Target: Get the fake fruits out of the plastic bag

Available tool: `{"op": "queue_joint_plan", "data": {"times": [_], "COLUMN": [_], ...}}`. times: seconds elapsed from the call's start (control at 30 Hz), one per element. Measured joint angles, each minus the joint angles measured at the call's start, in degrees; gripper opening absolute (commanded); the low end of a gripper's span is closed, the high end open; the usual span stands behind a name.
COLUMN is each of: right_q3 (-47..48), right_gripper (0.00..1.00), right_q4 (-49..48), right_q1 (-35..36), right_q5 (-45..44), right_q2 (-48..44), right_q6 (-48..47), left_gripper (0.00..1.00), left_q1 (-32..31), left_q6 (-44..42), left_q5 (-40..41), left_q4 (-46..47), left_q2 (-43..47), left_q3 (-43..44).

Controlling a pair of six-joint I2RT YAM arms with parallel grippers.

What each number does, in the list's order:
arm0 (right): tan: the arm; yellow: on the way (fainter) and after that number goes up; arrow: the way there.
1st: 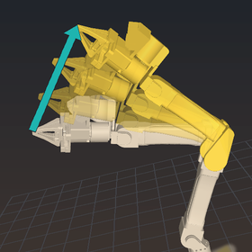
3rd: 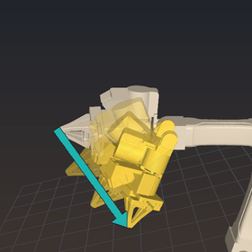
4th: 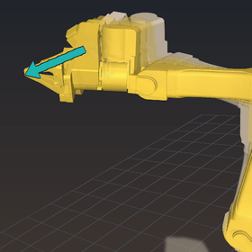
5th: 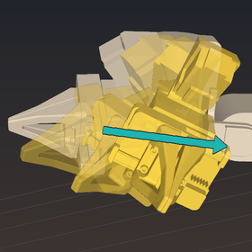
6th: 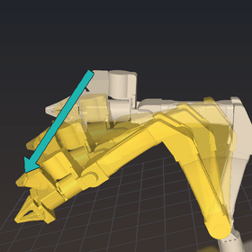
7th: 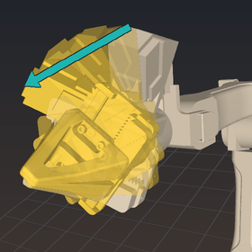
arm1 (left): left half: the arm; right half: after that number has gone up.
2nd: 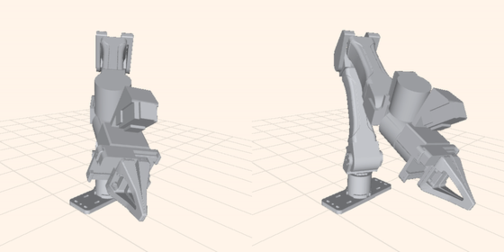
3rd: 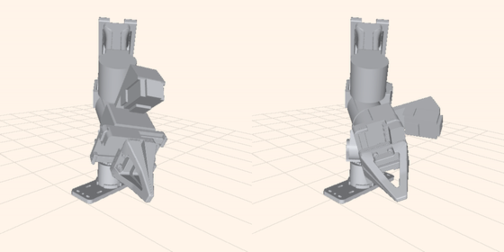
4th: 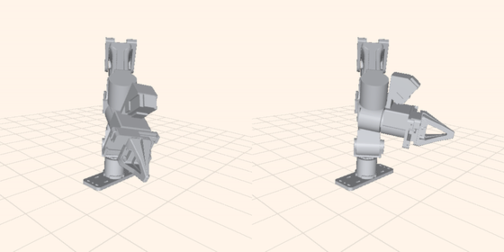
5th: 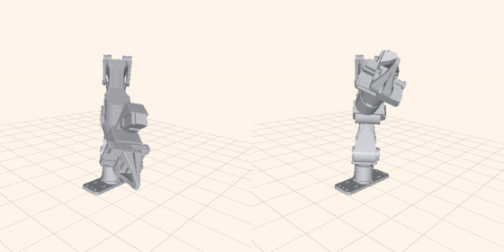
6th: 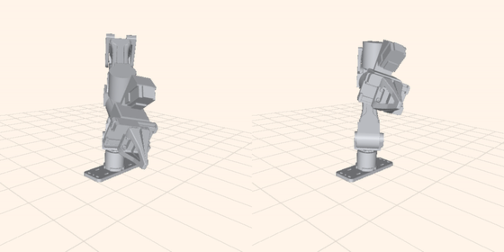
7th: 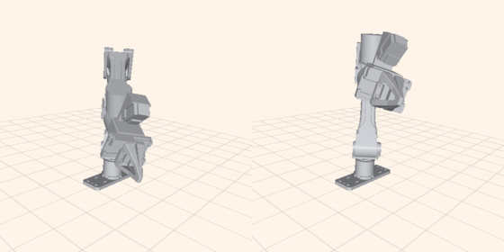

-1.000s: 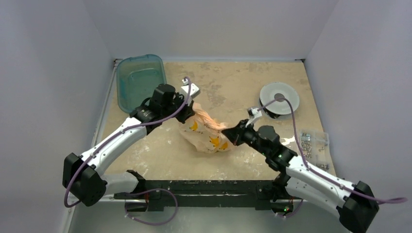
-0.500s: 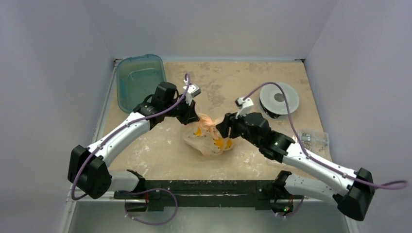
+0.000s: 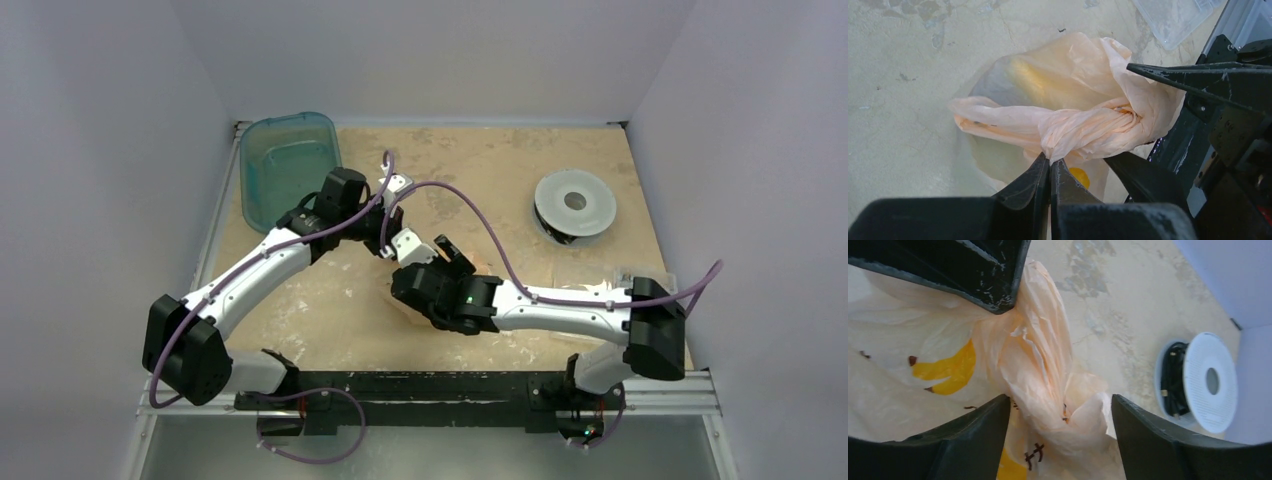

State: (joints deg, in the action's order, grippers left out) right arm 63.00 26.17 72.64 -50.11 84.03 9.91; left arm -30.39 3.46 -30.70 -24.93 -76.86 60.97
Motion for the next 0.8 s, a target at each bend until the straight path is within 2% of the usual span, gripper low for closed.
{"op": "queue_joint_plan", "data": {"times": [0.07,0.17,0.27,0.3,0.4,0.5,0.57,0.63,0.7,0.8], "right_q3": [-0.4,-2.0,-4.9,-5.6,-8.2,-14.6,-22.3,-28.9,-34.3,-38.3], "right_gripper": [0.51,0.43,0.07,0.00,0.00,0.00,0.00,0.00,0.00,0.00], "right_q4": [-1.0,-4.9,-10.0,-10.7,-12.5,-17.4,-22.9,-26.0,-26.6,-25.2], "right_q1": [0.0,0.0,-0.1,-0.2,-2.3,-8.5,-12.6,-13.9,-14.4,-15.7], "right_q5": [-3.3,-5.9,-7.2,-7.4,-5.4,3.7,11.0,15.2,16.3,16.3], "right_q2": [1.3,0.9,-1.4,-2.4,-7.3,-16.6,-26.4,-35.7,-44.5,-51.8], "right_q6": [-2.4,-4.5,-3.9,-3.3,5.4,17.2,24.9,30.6,35.5,39.6], "left_gripper": [0.00,0.00,0.00,0.00,0.00,0.00,0.00,0.00,0.00,0.00], "left_q1": [0.0,0.0,0.1,0.2,0.4,0.0,-0.3,-0.6,-0.2,1.3], "left_q6": [0.0,0.0,0.0,0.0,0.5,1.0,1.6,1.9,1.9,1.9], "left_q5": [-0.1,-0.1,0.3,0.4,0.6,0.2,-0.3,-0.4,0.8,2.6], "left_q4": [0.0,0.0,0.0,0.0,0.2,1.8,3.4,4.1,3.7,2.9], "left_q2": [0.0,0.0,0.0,0.1,1.0,2.8,3.6,4.3,4.8,5.1], "left_q3": [0.0,0.0,0.3,0.3,0.3,0.3,0.3,0.3,0.1,0.0]}}
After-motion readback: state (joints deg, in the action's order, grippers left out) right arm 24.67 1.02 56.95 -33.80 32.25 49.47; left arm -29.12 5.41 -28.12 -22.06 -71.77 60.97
